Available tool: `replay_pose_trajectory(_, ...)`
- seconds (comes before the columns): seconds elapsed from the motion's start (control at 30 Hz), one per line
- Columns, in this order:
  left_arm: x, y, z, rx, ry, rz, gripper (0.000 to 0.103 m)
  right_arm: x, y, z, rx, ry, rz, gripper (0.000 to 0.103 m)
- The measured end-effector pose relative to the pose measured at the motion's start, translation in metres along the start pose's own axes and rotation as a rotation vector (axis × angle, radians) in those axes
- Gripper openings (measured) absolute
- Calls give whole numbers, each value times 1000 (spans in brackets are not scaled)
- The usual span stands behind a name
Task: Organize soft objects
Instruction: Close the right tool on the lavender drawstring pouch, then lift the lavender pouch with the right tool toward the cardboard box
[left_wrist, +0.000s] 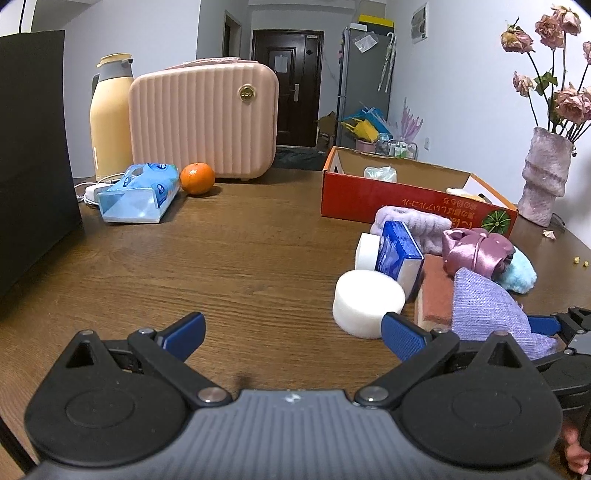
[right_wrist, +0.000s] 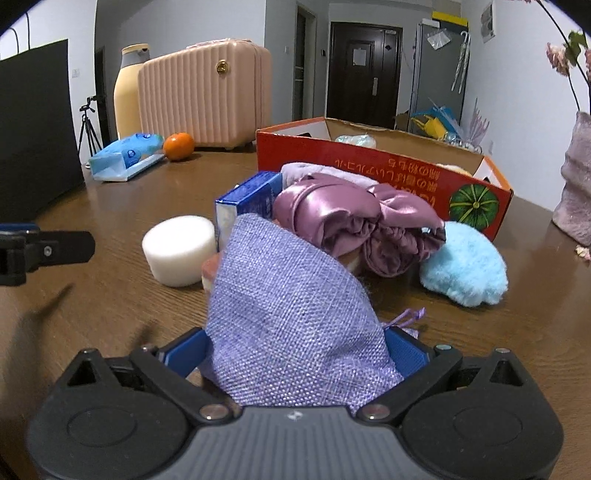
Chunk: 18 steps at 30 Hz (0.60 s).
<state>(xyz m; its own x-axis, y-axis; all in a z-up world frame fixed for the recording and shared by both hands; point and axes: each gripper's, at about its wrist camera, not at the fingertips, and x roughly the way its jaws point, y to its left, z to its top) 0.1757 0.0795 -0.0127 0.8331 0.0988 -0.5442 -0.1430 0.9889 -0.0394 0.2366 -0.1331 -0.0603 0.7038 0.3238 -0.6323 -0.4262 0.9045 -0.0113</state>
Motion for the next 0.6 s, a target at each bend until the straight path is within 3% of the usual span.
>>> replay_pose_trajectory(0.17,1,0,0,0,4,4,103,2,-6,0,17,15,31,101)
replay_pose_trajectory(0.23,1,0,0,-1,4,5,103,2,-6,0,14,14,31,92)
replay_pose_trajectory(0.3,2,0,0,-1,8,5,103,0,-6,0,13,6,31,74)
replay_pose_trajectory(0.4,2,-1,-1,0,11,4,103,-4,-7,-1,12,-18,26,57)
replay_pose_trajectory(0.6,2,0,-1,0,13,3,103,-11,-11,0,30,-46,21,48)
